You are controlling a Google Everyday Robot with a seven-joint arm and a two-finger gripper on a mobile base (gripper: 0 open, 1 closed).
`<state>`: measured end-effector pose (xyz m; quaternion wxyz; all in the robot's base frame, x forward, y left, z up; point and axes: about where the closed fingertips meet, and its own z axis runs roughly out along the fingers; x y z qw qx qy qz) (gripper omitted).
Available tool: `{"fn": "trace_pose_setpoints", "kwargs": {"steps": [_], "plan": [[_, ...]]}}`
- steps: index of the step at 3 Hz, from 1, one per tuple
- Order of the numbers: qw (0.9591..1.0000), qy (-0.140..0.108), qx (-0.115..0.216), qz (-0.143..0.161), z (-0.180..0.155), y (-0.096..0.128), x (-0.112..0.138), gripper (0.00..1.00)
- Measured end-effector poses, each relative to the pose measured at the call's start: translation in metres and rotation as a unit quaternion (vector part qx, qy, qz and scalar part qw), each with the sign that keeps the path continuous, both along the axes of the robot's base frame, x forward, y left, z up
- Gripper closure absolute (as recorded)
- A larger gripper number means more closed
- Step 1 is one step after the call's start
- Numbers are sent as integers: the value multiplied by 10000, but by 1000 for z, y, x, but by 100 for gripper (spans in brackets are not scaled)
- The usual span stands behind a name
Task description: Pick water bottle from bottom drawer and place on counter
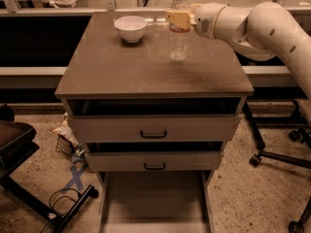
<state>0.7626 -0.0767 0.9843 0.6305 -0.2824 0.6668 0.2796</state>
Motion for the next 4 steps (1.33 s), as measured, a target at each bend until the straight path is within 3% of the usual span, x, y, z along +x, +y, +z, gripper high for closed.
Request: {"fn": "trace_pose_setpoints", "kwargs": {"steps": [2,4], "plan": [[9991,234,172,-315,-46,-26,15,100],[9991,234,172,-314,-41,-26,15,58]]}}
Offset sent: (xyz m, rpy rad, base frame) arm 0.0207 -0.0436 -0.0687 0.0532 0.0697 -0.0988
